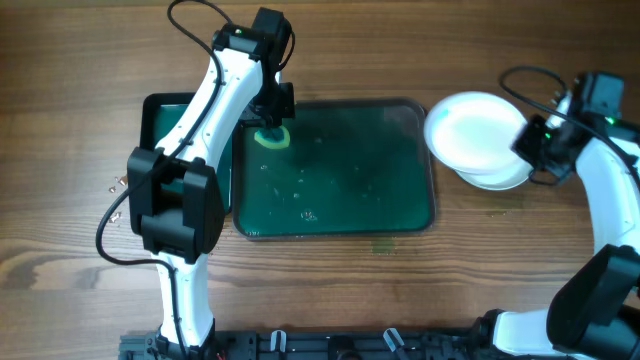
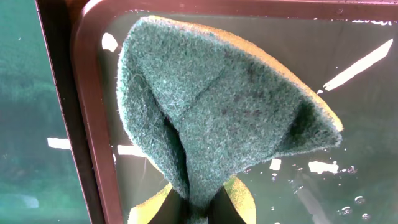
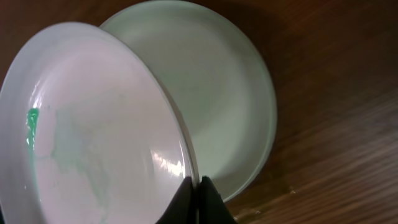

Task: Clean dirty plates on tray and stack at the side
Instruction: 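Lower the plate onto the plate stack and release, then place the sponge into the small left tray with the left gripper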

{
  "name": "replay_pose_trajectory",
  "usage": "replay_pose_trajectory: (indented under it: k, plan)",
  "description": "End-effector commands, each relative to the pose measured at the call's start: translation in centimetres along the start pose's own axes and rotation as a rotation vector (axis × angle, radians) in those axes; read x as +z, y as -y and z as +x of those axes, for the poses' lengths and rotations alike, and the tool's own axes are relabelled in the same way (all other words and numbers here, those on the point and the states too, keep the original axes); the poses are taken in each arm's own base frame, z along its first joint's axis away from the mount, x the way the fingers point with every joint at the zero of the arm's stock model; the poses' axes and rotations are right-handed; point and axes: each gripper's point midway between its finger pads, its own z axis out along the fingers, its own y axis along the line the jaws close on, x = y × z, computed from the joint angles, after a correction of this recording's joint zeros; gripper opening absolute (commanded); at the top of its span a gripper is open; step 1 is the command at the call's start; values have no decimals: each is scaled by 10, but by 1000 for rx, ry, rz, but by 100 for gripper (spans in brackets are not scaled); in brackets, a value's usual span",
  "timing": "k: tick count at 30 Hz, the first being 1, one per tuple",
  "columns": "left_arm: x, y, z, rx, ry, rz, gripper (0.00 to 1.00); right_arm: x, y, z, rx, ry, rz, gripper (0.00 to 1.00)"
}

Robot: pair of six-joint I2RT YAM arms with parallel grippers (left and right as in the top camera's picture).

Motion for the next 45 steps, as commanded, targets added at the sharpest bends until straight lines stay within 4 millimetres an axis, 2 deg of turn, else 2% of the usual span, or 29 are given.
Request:
replay_pose_trajectory:
  k: [1, 5, 6, 8, 9, 11, 13, 15, 18, 20, 23, 28, 31, 34, 39, 41, 43, 44, 45]
  plan:
    - [-18, 5, -6, -8, 50, 25, 4, 8, 31, 0, 57, 49, 74, 4]
    - [-18, 5, -6, -8, 49, 25, 4, 26, 39, 7, 59, 71, 77, 5]
    - [-18, 5, -6, -8, 49, 25, 4, 28, 41, 8, 60, 71, 84, 8]
    - [-18, 5, -6, -7, 49, 25, 4, 29, 45, 8, 60, 75, 107, 26]
    - [-18, 5, -6, 3, 49, 24, 4, 29, 46, 7, 60, 79, 113, 43]
    - [-20, 2, -7, 1, 54, 21, 4, 24, 44, 3, 64, 81, 111, 53]
    - [-25, -4, -8, -12, 61, 23, 4, 13, 37, -4, 81, 76, 90, 56]
    - [-35, -14, -8, -34, 71, 24, 4, 0, 13, -12, 64, 61, -25, 56]
    - [-55, -36, -8, -79, 94, 26, 4, -22, -46, -14, -77, 33, -304, 56]
    - [-65, -54, -5, -69, 92, 19, 4, -31, -79, -4, -152, 2, -442, 56]
    - [-67, -78, 7, -34, 35, -4, 4, -30, -107, 17, -247, -37, -463, 57]
    - [-41, -116, 14, -24, -23, -25, 4, -24, -140, 49, -388, -65, -409, 57]
    - [-9, -138, 20, -77, -45, -30, 4, -22, -148, 58, -434, -62, -375, 61]
    - [20, -146, 23, -96, -39, -30, 4, -22, -151, 62, -446, -67, -375, 62]
    - [56, -148, 31, -97, -22, -29, 6, -22, -149, 64, -444, -78, -370, 62]
    - [60, -148, 32, -97, -21, -29, 31, -22, -149, 64, -447, -79, -370, 62]
    - [60, -148, 31, -97, -16, -29, 75, -22, -149, 64, -448, -79, -370, 62]
    - [59, -148, 30, -97, -14, -29, 94, -22, -149, 64, -447, -79, -370, 62]
    - [58, -151, 30, -97, -13, -44, 99, -22, -149, 64, -447, -81, -370, 63]
